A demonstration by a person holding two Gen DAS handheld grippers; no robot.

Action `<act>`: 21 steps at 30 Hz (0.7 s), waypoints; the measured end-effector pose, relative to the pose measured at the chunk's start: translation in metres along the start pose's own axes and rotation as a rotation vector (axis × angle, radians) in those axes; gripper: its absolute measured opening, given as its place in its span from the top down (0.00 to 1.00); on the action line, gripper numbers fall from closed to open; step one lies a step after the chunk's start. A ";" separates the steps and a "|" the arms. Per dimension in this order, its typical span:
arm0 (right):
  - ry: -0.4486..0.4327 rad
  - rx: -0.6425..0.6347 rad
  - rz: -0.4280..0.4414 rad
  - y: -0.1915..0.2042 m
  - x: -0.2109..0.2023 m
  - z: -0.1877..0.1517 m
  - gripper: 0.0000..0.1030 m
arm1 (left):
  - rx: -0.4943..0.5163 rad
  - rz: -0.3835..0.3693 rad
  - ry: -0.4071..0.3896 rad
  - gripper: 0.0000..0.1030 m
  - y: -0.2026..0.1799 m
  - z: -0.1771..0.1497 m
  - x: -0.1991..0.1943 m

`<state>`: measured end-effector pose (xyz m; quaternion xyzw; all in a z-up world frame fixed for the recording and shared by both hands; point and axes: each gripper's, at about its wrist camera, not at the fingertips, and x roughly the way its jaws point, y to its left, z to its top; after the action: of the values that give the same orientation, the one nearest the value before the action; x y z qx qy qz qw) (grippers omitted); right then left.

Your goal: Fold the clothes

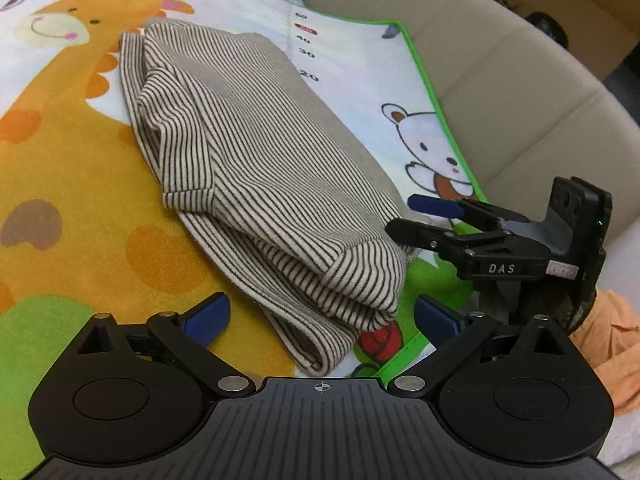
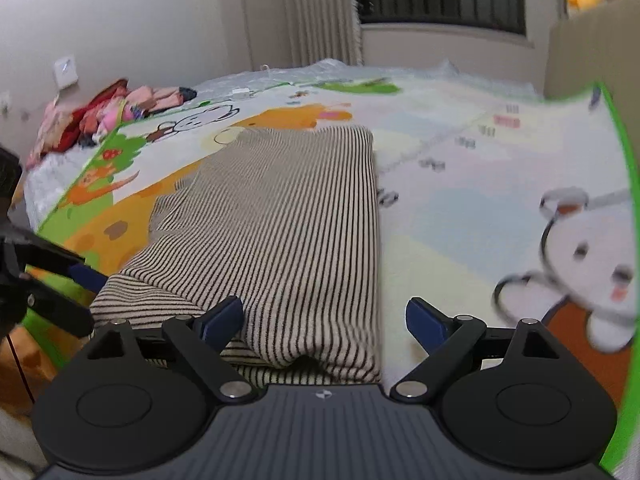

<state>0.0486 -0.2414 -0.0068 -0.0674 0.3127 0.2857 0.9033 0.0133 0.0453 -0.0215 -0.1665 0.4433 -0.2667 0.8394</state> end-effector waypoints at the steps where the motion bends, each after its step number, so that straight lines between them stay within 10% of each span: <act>1: -0.008 -0.033 -0.004 0.004 -0.005 0.003 0.14 | -0.005 -0.003 -0.003 0.02 0.001 -0.001 -0.002; 10: -0.007 -0.187 0.266 0.056 -0.016 0.006 0.14 | -0.033 0.009 -0.027 0.02 0.005 0.004 -0.006; 21: 0.025 -0.510 0.153 0.095 0.006 -0.021 0.12 | -0.062 0.097 -0.049 0.02 0.009 0.015 -0.009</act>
<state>-0.0123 -0.1660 -0.0219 -0.2725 0.2462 0.4218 0.8290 0.0239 0.0590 -0.0123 -0.1773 0.4381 -0.2077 0.8565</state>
